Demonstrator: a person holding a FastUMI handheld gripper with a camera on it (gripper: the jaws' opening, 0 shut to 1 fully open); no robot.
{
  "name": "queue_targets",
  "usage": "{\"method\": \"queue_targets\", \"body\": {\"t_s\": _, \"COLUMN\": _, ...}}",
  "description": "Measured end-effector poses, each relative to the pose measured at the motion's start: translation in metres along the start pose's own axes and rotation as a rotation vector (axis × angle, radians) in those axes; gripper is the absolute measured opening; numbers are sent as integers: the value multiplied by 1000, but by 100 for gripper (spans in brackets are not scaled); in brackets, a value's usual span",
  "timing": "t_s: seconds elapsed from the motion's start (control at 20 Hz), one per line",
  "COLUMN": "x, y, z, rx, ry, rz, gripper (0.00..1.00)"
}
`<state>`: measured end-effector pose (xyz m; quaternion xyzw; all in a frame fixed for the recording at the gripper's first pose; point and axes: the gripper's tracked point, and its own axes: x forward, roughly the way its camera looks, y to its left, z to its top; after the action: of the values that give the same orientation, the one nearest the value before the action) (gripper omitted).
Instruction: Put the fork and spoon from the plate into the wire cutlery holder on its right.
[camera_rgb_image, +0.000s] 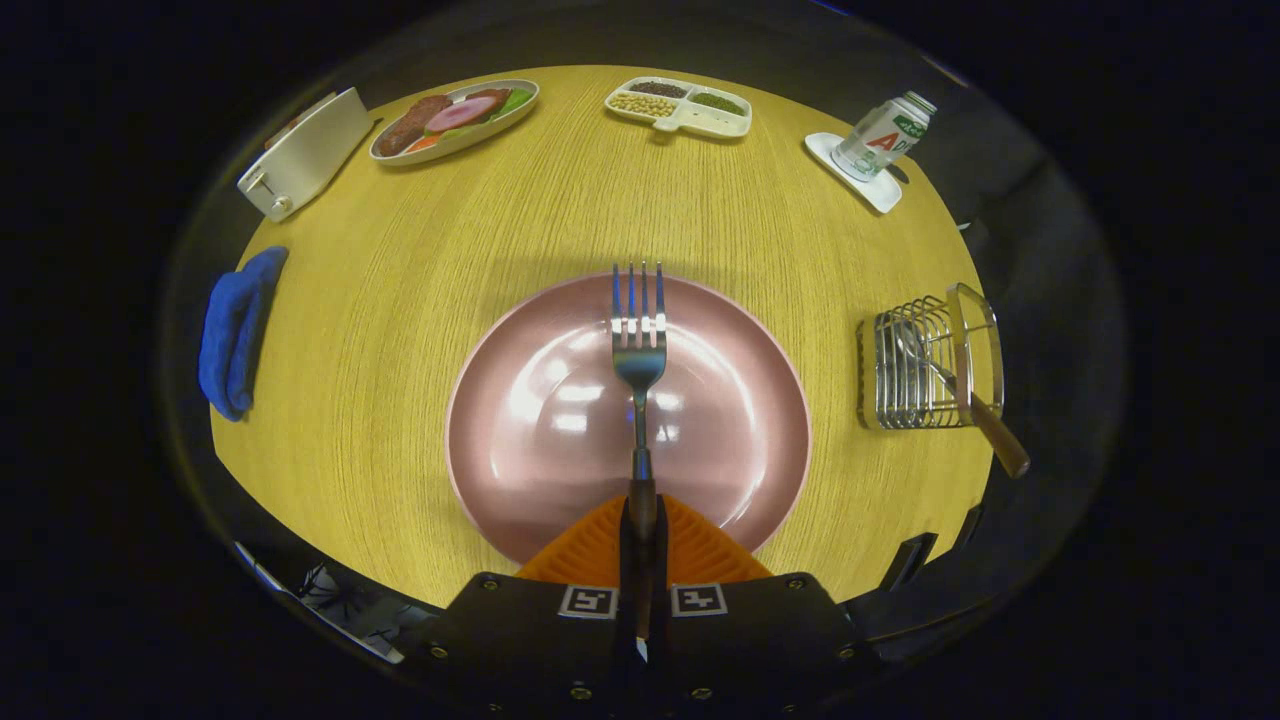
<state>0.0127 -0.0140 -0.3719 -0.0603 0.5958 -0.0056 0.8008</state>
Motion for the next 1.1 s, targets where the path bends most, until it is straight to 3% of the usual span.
{"method": "queue_targets", "body": {"t_s": 0.35, "x": -32, "y": -34, "z": 21, "rx": -5, "ry": -36, "rz": -88, "gripper": 5}}
{"method": "queue_targets", "body": {"t_s": 1.1, "x": -91, "y": -119, "z": 47, "rx": 115, "ry": -82, "rz": -187, "gripper": 5}}
